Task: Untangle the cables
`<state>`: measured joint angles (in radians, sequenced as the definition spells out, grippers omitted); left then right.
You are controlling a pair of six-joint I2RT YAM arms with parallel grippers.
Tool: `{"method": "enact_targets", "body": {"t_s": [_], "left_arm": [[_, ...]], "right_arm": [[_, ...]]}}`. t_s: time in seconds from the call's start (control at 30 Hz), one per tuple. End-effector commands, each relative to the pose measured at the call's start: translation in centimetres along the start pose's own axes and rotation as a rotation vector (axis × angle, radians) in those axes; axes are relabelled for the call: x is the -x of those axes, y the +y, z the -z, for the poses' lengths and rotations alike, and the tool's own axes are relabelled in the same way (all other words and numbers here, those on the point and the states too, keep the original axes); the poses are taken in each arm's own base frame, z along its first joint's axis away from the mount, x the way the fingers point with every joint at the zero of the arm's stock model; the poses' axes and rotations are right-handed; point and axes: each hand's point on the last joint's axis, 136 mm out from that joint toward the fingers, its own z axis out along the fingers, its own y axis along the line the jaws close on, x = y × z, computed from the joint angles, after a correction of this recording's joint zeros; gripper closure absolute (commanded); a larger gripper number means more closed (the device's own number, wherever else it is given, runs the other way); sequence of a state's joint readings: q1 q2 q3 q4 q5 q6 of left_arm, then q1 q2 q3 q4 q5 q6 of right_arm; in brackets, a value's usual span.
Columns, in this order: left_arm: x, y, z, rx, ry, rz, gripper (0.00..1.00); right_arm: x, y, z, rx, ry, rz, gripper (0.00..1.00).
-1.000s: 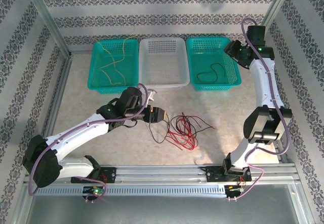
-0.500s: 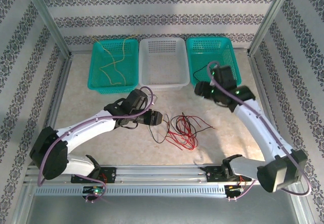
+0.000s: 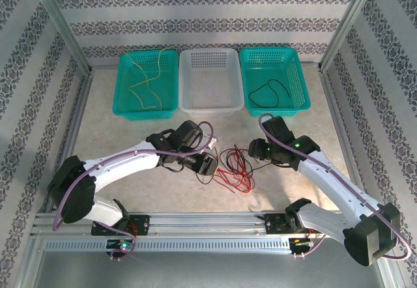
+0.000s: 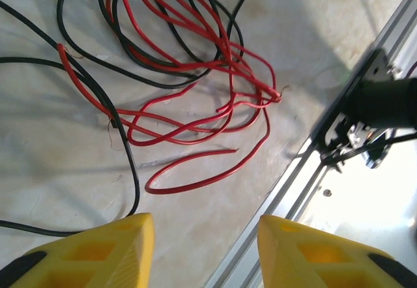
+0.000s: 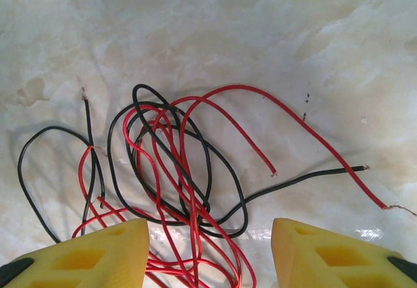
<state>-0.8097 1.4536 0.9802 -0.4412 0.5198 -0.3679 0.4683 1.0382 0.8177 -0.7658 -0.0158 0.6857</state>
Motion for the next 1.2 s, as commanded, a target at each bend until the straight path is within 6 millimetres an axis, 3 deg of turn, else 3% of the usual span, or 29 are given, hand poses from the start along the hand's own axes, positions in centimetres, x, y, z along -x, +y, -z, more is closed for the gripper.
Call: {"method": "enact_targets", "body": {"t_s": [0.0, 0.13, 0.53, 0.87, 1.07, 1.17], "left_arm": [[-1.3, 0.6, -0.1, 0.070, 0.102, -0.104, 0.51], [-2.3, 1.7, -1.1, 0.106, 0.189, -0.164, 0.50], [-2.9, 0.9, -4.0, 0.036, 0.231, -0.240, 0.51], [-2.5, 1.8, -5.4, 0.057, 0.248, -0.270, 0.60], [-0.7, 2.5, -5.5, 0.125, 0.187, -0.307, 0.61], [0.0, 2.6, -5.6, 0.133, 0.171, -0.315, 0.67]], "right_arm": [[1.4, 0.7, 0.7, 0.020, -0.031, -0.034, 0.47], [1.8, 1.1, 0.9, 0.049, -0.037, -0.060, 0.47], [1.6, -0.3, 1.1, 0.066, -0.041, -0.129, 0.46], [1.6, -0.3, 1.3, 0.077, -0.049, -0.142, 0.46], [1.4, -0.1, 1.0, 0.091, -0.043, -0.153, 0.46], [1.4, -0.1, 1.0, 0.092, -0.044, -0.153, 0.46]]}}
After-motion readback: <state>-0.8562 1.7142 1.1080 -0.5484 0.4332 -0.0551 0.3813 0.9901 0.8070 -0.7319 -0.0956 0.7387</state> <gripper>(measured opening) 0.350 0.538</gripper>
